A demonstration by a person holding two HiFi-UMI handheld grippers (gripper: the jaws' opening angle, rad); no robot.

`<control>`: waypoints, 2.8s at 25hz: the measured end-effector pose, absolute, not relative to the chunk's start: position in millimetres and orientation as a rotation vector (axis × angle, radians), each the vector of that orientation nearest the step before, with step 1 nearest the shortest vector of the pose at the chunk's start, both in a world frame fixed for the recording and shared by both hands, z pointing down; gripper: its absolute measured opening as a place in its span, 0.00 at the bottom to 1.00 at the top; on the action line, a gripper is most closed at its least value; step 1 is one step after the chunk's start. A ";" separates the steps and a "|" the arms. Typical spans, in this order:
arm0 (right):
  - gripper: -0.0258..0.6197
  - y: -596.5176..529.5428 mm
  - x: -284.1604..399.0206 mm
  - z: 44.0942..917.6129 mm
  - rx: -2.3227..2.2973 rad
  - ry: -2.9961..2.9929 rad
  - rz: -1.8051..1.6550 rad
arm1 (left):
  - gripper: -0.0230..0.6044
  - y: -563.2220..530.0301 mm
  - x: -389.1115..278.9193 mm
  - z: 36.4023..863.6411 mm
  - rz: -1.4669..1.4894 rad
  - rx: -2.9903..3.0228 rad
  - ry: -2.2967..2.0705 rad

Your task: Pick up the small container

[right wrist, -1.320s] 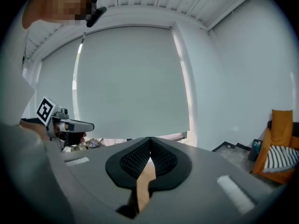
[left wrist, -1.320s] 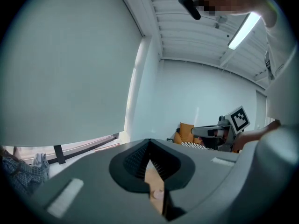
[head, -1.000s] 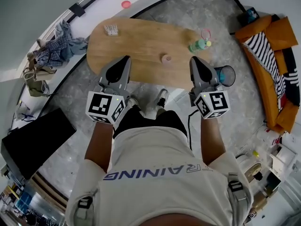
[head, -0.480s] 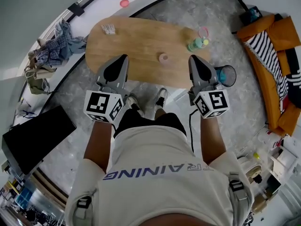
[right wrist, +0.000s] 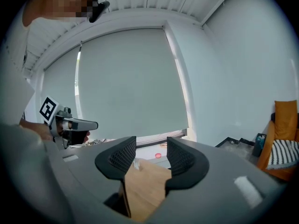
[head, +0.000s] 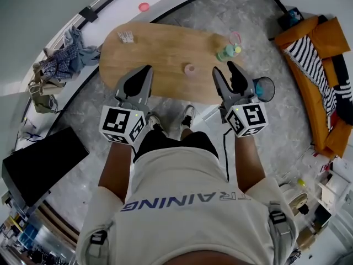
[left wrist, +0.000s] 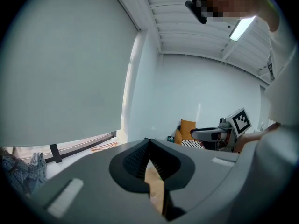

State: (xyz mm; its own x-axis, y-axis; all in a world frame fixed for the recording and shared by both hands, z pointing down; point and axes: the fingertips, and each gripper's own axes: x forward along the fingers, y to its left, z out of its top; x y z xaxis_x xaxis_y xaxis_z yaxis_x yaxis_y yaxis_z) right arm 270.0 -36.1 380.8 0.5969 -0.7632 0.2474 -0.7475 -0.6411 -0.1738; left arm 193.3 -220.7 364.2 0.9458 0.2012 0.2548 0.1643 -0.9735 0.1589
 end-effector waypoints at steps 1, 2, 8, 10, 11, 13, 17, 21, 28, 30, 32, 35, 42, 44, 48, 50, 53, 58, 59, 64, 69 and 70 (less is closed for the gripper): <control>0.39 -36.1 268.5 381.5 -2.761 1.310 -0.470 | 0.04 -219.9 192.2 363.6 0.408 2.965 0.280; 0.42 -36.0 267.2 382.0 -2.762 1.311 -0.472 | 0.04 -219.4 191.3 363.0 0.406 2.967 0.281; 0.57 -42.1 262.7 382.7 -2.767 1.327 -0.477 | 0.04 -222.7 186.7 364.9 0.413 2.972 0.281; 0.63 -42.8 261.1 383.1 -2.774 1.335 -0.482 | 0.04 -222.2 184.8 364.3 0.408 2.968 0.281; 0.67 -42.8 260.1 383.7 -2.777 1.338 -0.487 | 0.04 -221.9 183.9 363.5 0.404 2.968 0.282; 0.72 -43.3 257.8 385.4 -2.778 1.344 -0.504 | 0.04 -221.6 182.5 361.2 0.398 2.971 0.285; 0.77 -45.0 253.1 388.7 -2.768 1.358 -0.528 | 0.04 -221.9 180.1 359.9 0.391 2.967 0.286; 0.77 -47.0 251.5 395.2 -2.763 1.357 -0.543 | 0.04 -223.7 179.1 363.7 0.402 2.960 0.283; 0.77 -49.5 260.1 447.0 -2.780 1.376 -0.669 | 0.04 -220.5 184.9 385.2 0.446 2.935 0.266; 0.77 -50.4 263.8 473.5 -2.781 1.383 -0.737 | 0.04 -218.4 186.5 393.3 0.461 2.923 0.254; 0.77 -51.9 268.8 503.1 -2.776 1.388 -0.808 | 0.04 -218.3 189.6 401.3 0.475 2.911 0.239; 0.77 -55.1 275.2 549.7 -2.760 1.400 -0.922 | 0.04 -220.1 195.8 420.2 0.505 2.905 0.216; 0.77 -73.5 293.0 659.8 -2.740 1.452 -1.079 | 0.04 -221.4 219.7 493.0 0.560 2.852 0.192; 0.76 -76.4 300.0 691.4 -2.723 1.468 -1.091 | 0.04 -216.1 232.4 519.9 0.574 2.852 0.197; 0.77 -78.4 301.1 752.0 -2.672 1.520 -1.124 | 0.04 -206.0 246.3 571.8 0.613 2.860 0.173; 0.77 -81.9 302.2 784.1 -2.662 1.543 -1.163 | 0.04 -205.3 248.4 595.9 0.631 2.840 0.152; 0.77 -84.9 305.9 826.2 -2.671 1.553 -1.230 | 0.04 -202.9 243.9 630.8 0.669 2.802 0.142; 0.79 -88.0 314.4 876.7 -2.682 1.544 -1.316 | 0.04 -201.5 237.5 670.3 0.724 2.753 0.131; 0.79 -88.2 316.9 883.7 -2.681 1.537 -1.329 | 0.04 -201.0 237.7 675.3 0.729 2.748 0.133; 0.75 -93.3 319.8 915.8 -2.689 1.559 -1.389 | 0.04 -202.9 239.7 693.4 0.738 2.725 0.149; 0.75 -104.2 320.3 930.5 -2.723 1.579 -1.377 | 0.04 -214.1 234.1 705.2 0.757 2.709 0.120; 0.74 -106.9 321.5 931.0 -2.737 1.585 -1.365 | 0.04 -216.3 232.6 707.1 0.764 2.706 0.115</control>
